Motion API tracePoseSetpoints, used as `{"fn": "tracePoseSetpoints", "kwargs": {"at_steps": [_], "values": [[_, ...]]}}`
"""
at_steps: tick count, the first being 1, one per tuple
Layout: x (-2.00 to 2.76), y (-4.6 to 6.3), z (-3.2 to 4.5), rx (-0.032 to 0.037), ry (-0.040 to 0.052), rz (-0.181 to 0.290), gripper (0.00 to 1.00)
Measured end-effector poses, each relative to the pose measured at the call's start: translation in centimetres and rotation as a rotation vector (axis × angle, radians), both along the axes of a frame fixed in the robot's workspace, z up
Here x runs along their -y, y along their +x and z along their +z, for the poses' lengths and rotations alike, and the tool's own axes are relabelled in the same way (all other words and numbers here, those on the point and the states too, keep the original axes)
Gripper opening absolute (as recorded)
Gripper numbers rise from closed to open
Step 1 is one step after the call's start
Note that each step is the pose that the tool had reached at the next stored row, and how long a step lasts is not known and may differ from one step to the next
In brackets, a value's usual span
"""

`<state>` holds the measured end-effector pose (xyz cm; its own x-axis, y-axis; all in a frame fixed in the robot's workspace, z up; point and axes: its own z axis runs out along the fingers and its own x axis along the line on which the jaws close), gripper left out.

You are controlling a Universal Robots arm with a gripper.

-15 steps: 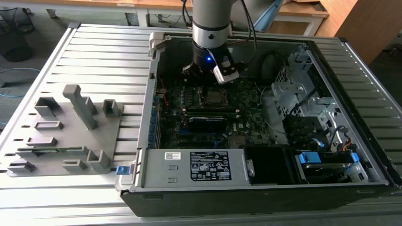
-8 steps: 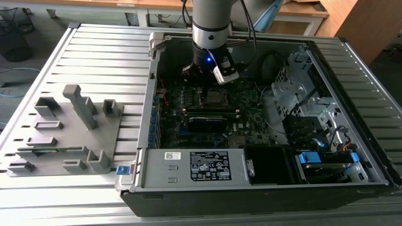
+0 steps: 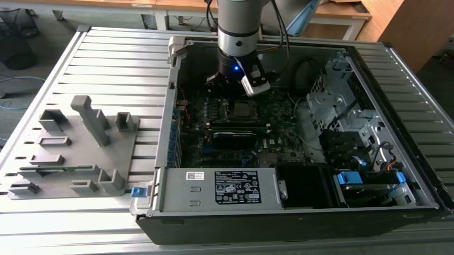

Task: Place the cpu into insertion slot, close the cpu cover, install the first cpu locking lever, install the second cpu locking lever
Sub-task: 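Close the cpu cover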

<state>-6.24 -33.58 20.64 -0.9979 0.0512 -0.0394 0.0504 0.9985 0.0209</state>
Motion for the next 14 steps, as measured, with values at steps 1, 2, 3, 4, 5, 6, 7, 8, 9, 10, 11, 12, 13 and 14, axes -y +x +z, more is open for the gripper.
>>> {"fn": "tracePoseSetpoints", "kwargs": {"at_steps": [1, 2, 3, 4, 5, 6, 7, 8, 9, 10, 11, 12, 13, 14], "values": [[-0.03, 0.0, 0.0, 0.0, -0.0001, 0.0, 0.11], [-0.07, 0.0, 0.0, 0.0, -0.0002, 0.0, 0.11], [-0.11, -0.01, 0.0, -0.0001, -0.0003, 0.0, 0.11], [-0.15, -0.01, -0.01, 0.0, -0.0002, 0.0, 0.11], [-0.18, -0.01, -0.01, 0.0, -0.0002, 0.0, 0.11], [-0.2, -0.02, -0.02, 0.0, -0.0001, 0.0, 0.11], [-0.21, -0.02, -0.03, 0.0001, 0.0, 0.0, 0.11], [-0.22, -0.01, -0.07, 0.0001, 0.0, 0.0, 0.11], [-0.22, -0.02, -0.12, 0.0, -0.0002, 0.0, 0.11], [-0.22, -0.02, -0.19, -0.0001, -0.0002, 0.0, 0.11], [-0.22, -0.02, -0.26, 0.0, -0.0002, 0.0, 0.11], [-0.23, -0.02, -0.32, -0.0001, -0.0002, 0.0, 0.11], [-0.22, -0.02, -0.35, -0.0001, -0.0003, 0.0, 0.11], [-0.22, -0.02, -0.35, -0.0003, -0.0006, 0.0, 0.11]]}}
